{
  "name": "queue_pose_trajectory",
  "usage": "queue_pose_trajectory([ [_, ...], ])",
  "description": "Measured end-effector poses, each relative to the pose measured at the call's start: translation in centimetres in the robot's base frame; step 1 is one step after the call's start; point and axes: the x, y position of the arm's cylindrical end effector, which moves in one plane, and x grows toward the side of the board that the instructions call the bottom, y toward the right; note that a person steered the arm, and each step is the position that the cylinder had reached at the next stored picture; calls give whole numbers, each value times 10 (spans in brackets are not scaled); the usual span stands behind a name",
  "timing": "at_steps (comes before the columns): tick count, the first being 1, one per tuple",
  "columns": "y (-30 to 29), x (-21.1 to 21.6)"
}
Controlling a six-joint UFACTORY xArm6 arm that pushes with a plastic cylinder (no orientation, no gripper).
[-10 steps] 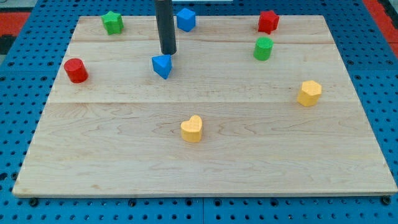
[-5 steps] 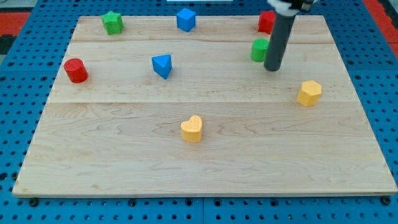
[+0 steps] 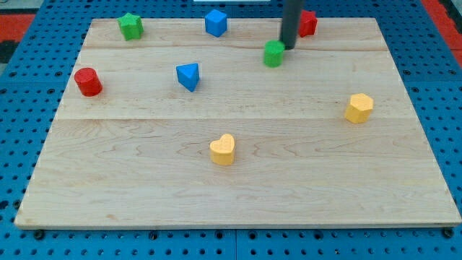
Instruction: Move the green circle towards the center
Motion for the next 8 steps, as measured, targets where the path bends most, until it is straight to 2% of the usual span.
queue_pose_trajectory([
  [2,-60,-9],
  [3,-73,-9],
  [4,-52,3],
  [5,-23,36],
  [6,-3,29],
  [7,-17,17],
  [8,-18,72],
])
